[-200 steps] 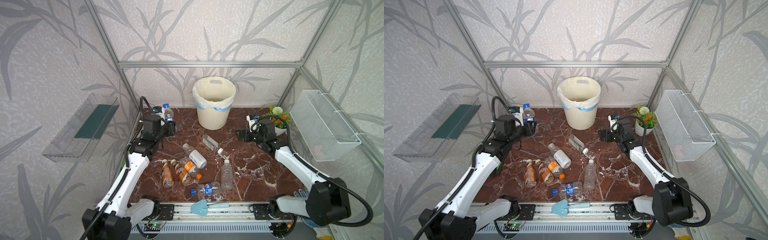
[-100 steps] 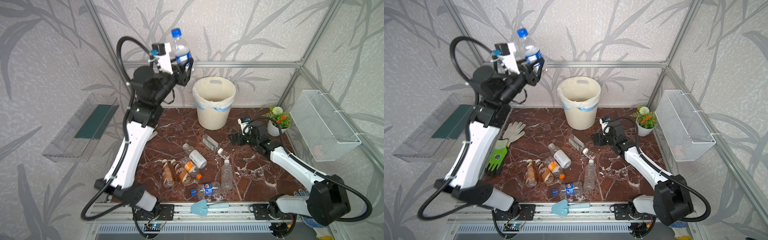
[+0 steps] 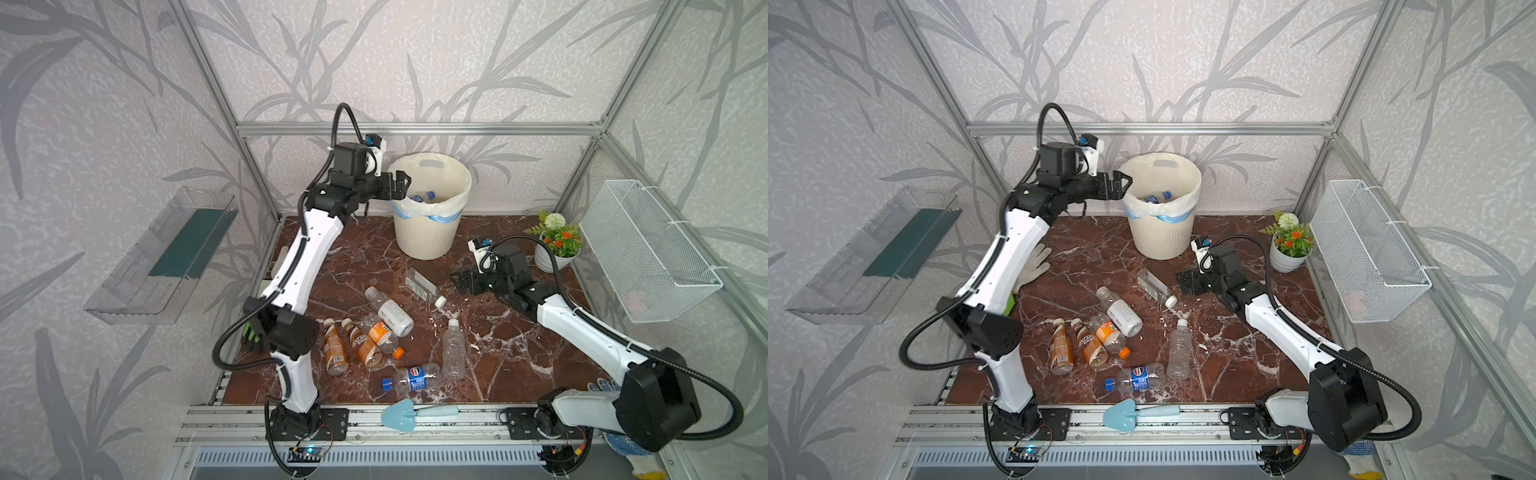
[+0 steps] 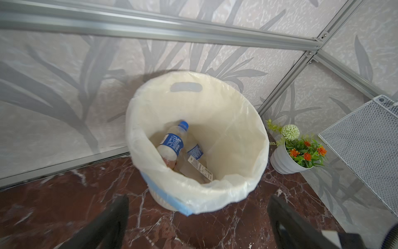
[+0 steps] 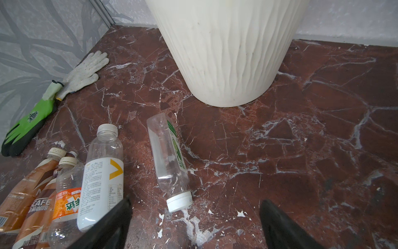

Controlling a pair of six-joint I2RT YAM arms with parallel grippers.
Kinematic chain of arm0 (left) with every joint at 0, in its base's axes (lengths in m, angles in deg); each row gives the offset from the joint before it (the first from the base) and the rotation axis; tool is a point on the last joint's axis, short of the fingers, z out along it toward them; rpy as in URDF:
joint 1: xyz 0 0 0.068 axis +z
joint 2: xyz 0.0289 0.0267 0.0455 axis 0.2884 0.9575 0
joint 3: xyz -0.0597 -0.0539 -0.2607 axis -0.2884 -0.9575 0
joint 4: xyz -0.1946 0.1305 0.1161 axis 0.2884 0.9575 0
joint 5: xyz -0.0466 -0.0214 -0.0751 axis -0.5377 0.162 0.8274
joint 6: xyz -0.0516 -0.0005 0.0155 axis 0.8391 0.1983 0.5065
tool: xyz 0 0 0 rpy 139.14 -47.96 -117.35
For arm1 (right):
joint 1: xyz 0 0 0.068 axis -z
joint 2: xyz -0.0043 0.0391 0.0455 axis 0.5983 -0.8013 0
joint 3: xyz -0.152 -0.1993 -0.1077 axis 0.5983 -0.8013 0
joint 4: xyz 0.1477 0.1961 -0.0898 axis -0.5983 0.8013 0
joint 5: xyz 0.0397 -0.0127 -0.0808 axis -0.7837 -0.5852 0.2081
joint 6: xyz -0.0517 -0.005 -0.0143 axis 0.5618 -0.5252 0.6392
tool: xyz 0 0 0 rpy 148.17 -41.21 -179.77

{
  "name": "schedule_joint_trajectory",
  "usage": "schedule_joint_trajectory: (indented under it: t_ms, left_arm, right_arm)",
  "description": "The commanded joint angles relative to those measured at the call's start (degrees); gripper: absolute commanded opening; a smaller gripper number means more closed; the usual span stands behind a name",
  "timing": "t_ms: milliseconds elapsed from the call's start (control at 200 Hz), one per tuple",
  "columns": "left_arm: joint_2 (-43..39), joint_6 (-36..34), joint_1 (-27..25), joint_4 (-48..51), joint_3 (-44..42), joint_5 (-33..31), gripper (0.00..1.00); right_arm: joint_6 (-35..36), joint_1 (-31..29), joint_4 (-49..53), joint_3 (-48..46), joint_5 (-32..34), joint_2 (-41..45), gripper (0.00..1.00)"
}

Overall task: Throw the plastic bottles in the bin
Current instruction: 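Grasp the green-labelled bottle with the right gripper while the left arm withdraws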

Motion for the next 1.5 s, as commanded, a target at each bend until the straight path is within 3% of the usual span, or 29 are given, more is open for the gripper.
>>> schedule_joint_trajectory:
  t_ms: [0, 160, 325, 590, 835, 1100, 1495]
  left_arm:
    - [-13.2, -4.9, 0.6, -4.1, -9.8, -9.7, 0.99]
    - [-26.1, -5.3, 3.3, -8.6, -30.1, -15.7, 0.99]
    - [-36.0, -0.4, 9.1, -11.8, -47.5, -18.2, 0.99]
    - [-46.4, 9.7, 12.4, -12.7, -66.2, -24.2, 0.99]
    - [-52.0, 20.4, 12.8, -9.8, -77.0, -24.8, 0.99]
    - [-54.8, 28.3, 13.1, -5.1, -83.0, -25.4, 0.98]
    - [-59.8, 39.6, 13.2, 5.9, -88.3, -21.7, 0.98]
  right_arm:
    - [4.4, -0.5, 3.3, 4.1, -3.2, -4.5, 0.94]
    - [11.1, -3.2, 8.8, 11.5, -3.7, -12.4, 0.94]
    - [17.2, -6.7, 13.0, 18.1, -1.6, -20.0, 0.93]
    - [20.3, -9.9, 16.5, 26.6, -0.1, -30.8, 0.78]
    - [20.9, -11.2, 18.2, 30.5, 1.1, -36.9, 0.69]
    - [20.6, -12.2, 16.2, 30.3, 3.3, -38.6, 0.47]
    - [19.7, -12.4, 12.5, 23.4, 6.8, -23.8, 0.35]
